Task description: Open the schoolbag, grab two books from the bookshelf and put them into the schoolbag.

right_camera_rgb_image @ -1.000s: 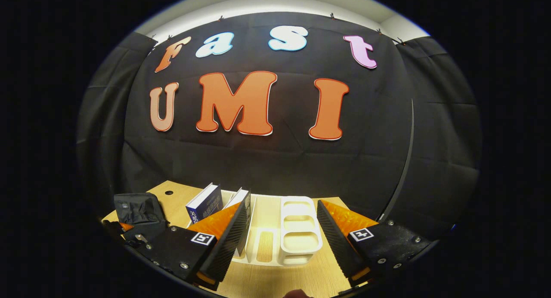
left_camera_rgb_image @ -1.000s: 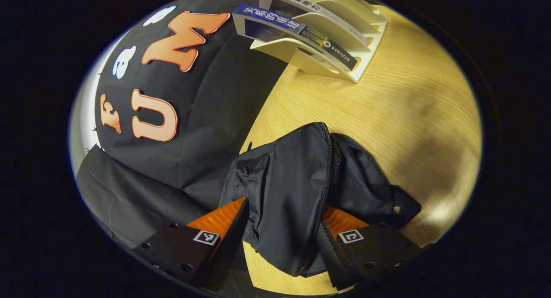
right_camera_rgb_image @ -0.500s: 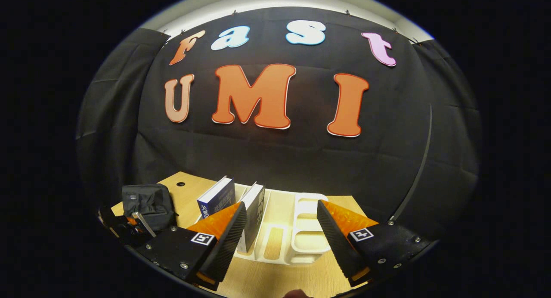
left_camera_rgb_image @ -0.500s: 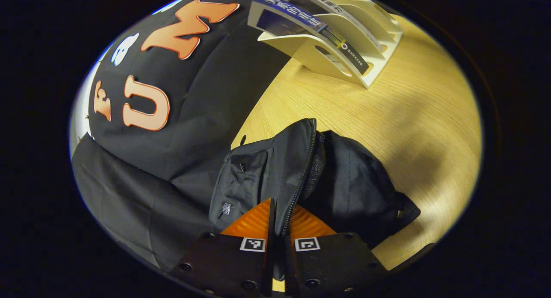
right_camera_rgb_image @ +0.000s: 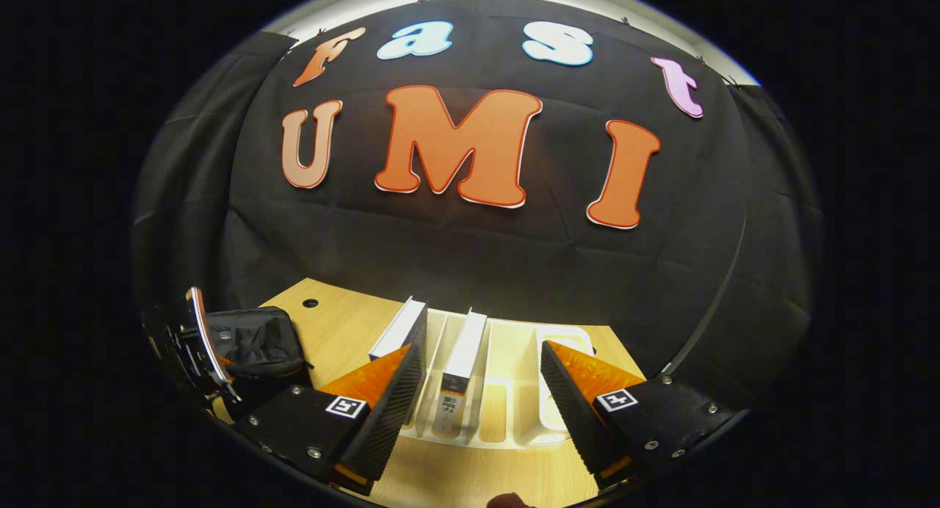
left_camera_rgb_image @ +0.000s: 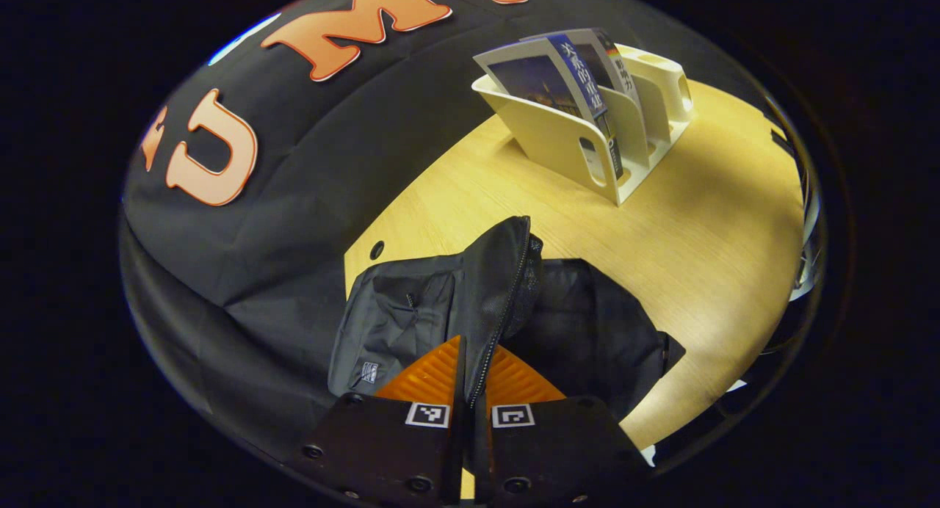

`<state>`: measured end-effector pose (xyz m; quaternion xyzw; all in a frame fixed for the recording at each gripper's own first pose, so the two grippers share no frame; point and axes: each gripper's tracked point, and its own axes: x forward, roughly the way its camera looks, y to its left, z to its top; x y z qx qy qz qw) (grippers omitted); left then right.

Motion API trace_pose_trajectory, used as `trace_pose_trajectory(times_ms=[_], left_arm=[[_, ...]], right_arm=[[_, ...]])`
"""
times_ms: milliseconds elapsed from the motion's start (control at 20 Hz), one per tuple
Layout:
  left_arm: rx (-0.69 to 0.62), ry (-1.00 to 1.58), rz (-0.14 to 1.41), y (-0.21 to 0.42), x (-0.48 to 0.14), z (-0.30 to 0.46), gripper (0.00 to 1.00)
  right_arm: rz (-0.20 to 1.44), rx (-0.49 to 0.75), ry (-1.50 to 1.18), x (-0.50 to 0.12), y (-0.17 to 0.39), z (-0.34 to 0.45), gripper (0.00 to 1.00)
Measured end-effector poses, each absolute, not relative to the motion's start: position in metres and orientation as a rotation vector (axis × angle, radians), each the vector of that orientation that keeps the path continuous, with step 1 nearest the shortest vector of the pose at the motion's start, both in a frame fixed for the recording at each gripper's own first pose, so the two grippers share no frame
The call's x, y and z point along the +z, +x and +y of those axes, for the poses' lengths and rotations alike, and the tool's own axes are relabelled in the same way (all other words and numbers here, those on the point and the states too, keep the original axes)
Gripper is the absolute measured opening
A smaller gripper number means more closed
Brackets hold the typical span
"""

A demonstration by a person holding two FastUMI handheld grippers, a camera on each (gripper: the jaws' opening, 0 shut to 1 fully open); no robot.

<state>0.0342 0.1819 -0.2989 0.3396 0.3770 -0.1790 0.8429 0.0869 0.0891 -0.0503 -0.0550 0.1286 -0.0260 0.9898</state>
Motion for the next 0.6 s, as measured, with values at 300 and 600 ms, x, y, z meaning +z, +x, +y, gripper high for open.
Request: trace_pose_trajectory(times_ms=[300,600], left_arm=[[-0.521,0.628,0.795,0.061,-0.250,0.198,0.07],[-0.623,0.612,0.854,0.076,-0.233,0.209,0.07]], right_arm=[[0.403,0.003,-0.110,-0.059,0.123,0.133,0.98],[0.598,0.042,-0.104,-0.079,0.159,0.159,0.99]])
